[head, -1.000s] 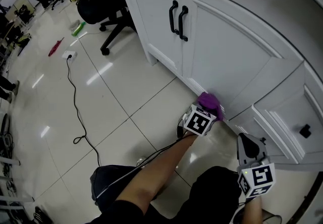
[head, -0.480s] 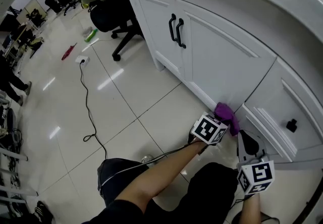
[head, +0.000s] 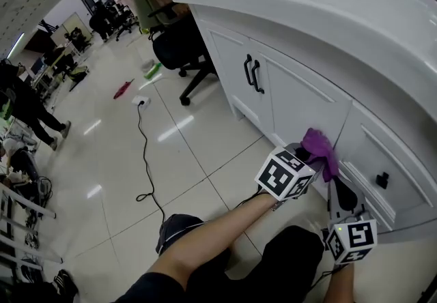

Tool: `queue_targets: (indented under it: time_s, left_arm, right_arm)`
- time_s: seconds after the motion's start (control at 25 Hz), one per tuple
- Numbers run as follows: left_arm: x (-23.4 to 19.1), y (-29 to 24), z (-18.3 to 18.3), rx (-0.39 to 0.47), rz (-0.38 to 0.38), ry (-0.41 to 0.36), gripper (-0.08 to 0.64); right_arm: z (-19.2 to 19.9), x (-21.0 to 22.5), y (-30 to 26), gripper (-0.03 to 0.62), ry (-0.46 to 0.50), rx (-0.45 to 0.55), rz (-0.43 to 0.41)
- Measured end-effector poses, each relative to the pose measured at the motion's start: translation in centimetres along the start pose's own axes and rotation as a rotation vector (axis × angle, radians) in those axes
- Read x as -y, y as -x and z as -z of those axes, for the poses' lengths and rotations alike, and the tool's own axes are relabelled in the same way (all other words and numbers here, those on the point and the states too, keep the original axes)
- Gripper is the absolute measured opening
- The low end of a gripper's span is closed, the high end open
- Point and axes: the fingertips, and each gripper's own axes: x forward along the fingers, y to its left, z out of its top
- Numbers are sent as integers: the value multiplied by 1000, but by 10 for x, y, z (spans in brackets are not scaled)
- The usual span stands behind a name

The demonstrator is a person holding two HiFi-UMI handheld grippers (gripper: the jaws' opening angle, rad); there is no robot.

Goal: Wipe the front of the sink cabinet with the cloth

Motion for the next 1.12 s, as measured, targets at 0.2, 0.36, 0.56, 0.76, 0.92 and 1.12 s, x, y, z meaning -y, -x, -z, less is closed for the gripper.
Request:
queue_targets:
  time_s: [0.2, 0.36, 0.56, 0.76, 0.92, 1.12]
  left_arm:
    - [3, 28, -55, 100, -40, -62, 69]
    - [-3, 53, -103, 165, -95, -145, 69]
    - [-44, 74, -131, 216, -144, -170, 69]
    - [-111, 105, -150, 305, -191, -167, 69]
    - [-171, 135, -173, 344, -240, -205, 69]
    - [-243, 155, -176, 318, -262, -210, 69]
  right_arm:
    - [-23, -4, 0, 0, 7, 52, -23]
    - [-41, -11, -11, 0, -1, 107, -55]
    - [-53, -14, -38, 0, 15, 123, -51]
    - [-65, -30, -74, 0, 90, 86, -33]
    - [-74, -52, -117, 0, 143, 51, -20]
    - [-90, -81, -170, 0, 172, 30, 8]
